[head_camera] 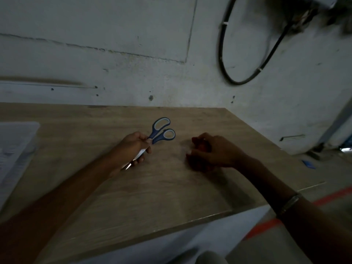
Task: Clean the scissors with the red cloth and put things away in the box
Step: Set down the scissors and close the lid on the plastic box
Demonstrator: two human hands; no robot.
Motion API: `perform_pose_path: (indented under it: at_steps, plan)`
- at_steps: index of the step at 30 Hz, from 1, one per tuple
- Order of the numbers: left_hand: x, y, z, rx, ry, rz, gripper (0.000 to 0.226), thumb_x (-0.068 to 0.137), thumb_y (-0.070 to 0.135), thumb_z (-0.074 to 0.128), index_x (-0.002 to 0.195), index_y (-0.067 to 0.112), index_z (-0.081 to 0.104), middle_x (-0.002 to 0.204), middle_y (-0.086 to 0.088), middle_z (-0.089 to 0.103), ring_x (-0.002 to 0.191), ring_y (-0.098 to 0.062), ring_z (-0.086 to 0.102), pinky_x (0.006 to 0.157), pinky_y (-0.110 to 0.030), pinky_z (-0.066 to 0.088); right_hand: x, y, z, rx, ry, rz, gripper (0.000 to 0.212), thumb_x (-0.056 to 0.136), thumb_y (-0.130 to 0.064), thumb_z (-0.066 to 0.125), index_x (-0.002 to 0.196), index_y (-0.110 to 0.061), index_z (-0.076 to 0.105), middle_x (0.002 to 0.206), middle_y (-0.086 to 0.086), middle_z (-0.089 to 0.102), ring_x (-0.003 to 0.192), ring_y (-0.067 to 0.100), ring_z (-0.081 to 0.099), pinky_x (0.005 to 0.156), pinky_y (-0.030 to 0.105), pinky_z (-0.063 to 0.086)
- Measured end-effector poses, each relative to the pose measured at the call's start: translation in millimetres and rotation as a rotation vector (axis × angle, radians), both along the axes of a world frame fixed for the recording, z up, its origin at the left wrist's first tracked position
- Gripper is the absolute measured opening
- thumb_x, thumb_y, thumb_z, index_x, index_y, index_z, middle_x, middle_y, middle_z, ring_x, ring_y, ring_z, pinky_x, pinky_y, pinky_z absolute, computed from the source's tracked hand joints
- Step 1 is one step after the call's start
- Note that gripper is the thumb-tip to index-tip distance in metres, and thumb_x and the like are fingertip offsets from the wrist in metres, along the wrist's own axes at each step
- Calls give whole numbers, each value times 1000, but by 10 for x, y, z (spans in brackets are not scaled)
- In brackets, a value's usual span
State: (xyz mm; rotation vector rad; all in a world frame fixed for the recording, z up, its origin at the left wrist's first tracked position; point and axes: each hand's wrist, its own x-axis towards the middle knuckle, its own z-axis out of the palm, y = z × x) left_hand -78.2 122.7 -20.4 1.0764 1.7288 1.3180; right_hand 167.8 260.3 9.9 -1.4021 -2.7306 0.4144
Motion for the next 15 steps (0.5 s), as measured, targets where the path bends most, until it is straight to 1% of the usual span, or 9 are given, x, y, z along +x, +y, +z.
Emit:
perform_pose_path:
  at_steps: [1, 2, 5, 6, 7, 9, 11, 13, 15]
  plan:
    - [-8, -11, 12, 6, -8, -9, 15, 102, 22, 54, 103, 9, 61, 81, -1, 67, 46, -14, 49, 37, -19, 32, 12, 9, -73, 41, -22, 6, 80, 83, -80, 67, 145, -34, 45, 120, -4, 59, 106, 21, 63, 87, 36, 55]
    - [-14, -17, 27, 11, -21, -17, 12, 102, 21, 55, 103, 10, 61, 81, 0, 68, 45, -12, 49, 36, -18, 33, 34, 29, -103, 86, -41, 9, 74, 83, -75, 71, 139, -33, 48, 117, -4, 60, 103, 21, 62, 83, 35, 53]
    - [-62, -25, 51, 11, -43, -25, 9, 101, 19, 57, 107, 17, 63, 86, 1, 74, 45, -10, 53, 37, -18, 34, 156, 139, -61, 223, -43, -35, 47, 92, -52, 75, 125, -28, 52, 116, 1, 71, 94, 20, 64, 78, 35, 52]
    - [-84, -26, 50, 14, -33, -29, 10, 101, 20, 58, 109, 18, 64, 89, 1, 76, 47, -10, 55, 39, -18, 36, 209, 170, -29, 239, -26, -73, 48, 91, -48, 77, 125, -28, 50, 118, 3, 72, 92, 21, 64, 77, 36, 54]
    - [-110, -29, 40, 16, -17, -39, 12, 101, 22, 59, 111, 19, 65, 92, 0, 78, 50, -10, 57, 42, -20, 37, 261, 194, 3, 227, 3, -115, 54, 88, -47, 80, 126, -27, 46, 119, 3, 73, 92, 21, 65, 78, 38, 56]
    - [-135, -46, 25, 8, 14, -72, 16, 100, 26, 61, 113, 21, 67, 96, 3, 79, 57, -11, 60, 48, -24, 41, 336, 185, 89, 168, 52, -188, 77, 80, -49, 88, 135, -27, 38, 124, 8, 70, 98, 25, 66, 83, 44, 59]
    - [-138, -75, 40, -4, 44, -119, 18, 97, 29, 65, 112, 21, 70, 97, 5, 79, 63, -13, 65, 52, -27, 45, 343, 134, 159, 182, 90, -183, 96, 73, -57, 90, 147, -29, 35, 140, 11, 62, 117, 30, 62, 97, 47, 55]
    - [-131, -110, 83, -21, 69, -184, 20, 94, 30, 68, 110, 20, 72, 98, 4, 80, 71, -17, 71, 59, -29, 50, 248, 11, 233, 246, 158, -106, 97, 73, -66, 85, 152, -31, 41, 154, 6, 53, 136, 29, 53, 112, 50, 47]
    - [-154, -159, 152, -69, 99, -273, 21, 93, 28, 70, 112, 19, 72, 101, 1, 80, 78, -18, 74, 63, -28, 54, 57, -174, 297, 277, 215, 80, 91, 79, -63, 83, 155, -30, 44, 163, 1, 44, 146, 23, 44, 121, 44, 39]
